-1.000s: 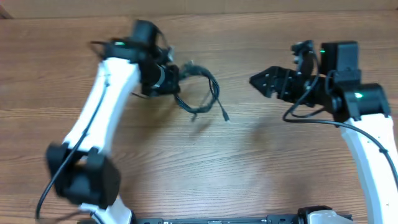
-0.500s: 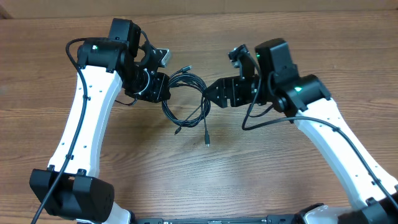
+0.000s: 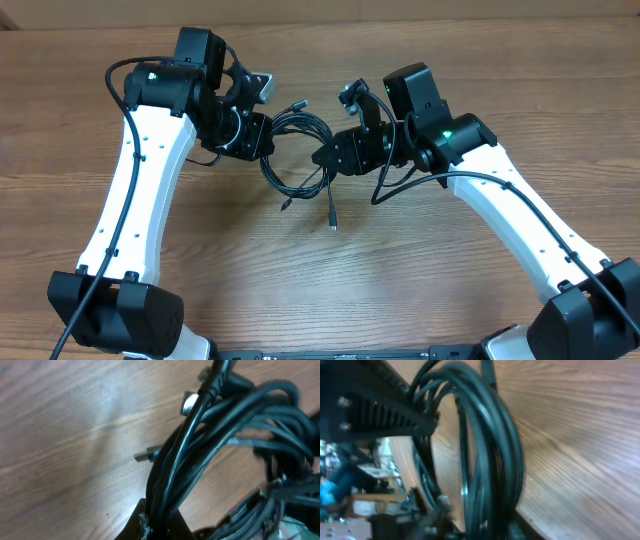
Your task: Untangle cables
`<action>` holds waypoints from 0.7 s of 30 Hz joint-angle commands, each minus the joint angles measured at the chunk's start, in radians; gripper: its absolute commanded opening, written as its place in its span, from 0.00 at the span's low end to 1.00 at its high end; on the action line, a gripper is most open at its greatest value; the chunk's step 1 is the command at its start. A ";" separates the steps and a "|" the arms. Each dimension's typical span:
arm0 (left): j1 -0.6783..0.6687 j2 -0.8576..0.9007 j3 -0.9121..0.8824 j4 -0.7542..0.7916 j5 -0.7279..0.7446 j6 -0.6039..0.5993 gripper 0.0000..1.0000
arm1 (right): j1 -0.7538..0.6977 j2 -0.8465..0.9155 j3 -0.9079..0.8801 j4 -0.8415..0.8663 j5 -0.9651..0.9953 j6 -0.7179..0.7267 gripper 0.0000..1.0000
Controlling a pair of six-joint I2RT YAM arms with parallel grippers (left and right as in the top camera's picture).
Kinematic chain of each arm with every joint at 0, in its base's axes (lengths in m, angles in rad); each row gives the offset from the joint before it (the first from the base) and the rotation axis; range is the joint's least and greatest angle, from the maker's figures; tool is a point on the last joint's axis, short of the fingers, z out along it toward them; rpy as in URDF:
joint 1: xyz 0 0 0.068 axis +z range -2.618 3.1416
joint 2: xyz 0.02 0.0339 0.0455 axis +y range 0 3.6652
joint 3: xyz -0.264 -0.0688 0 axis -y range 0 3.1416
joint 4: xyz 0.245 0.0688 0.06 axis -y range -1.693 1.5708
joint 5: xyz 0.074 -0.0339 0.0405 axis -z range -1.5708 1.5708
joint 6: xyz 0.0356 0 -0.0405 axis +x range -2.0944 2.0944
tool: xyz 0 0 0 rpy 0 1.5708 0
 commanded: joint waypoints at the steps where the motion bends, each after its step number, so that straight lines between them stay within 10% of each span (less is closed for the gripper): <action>1: 0.006 0.002 0.001 0.058 0.008 -0.066 0.04 | 0.013 0.003 0.021 0.006 -0.085 -0.010 0.15; 17: 0.006 0.002 0.001 0.146 -0.227 -0.261 0.04 | -0.026 -0.062 0.022 0.048 -0.690 -0.151 0.04; 21: 0.005 0.002 0.000 0.114 -0.225 -0.218 0.04 | -0.154 -0.065 0.023 0.194 -0.688 0.021 0.04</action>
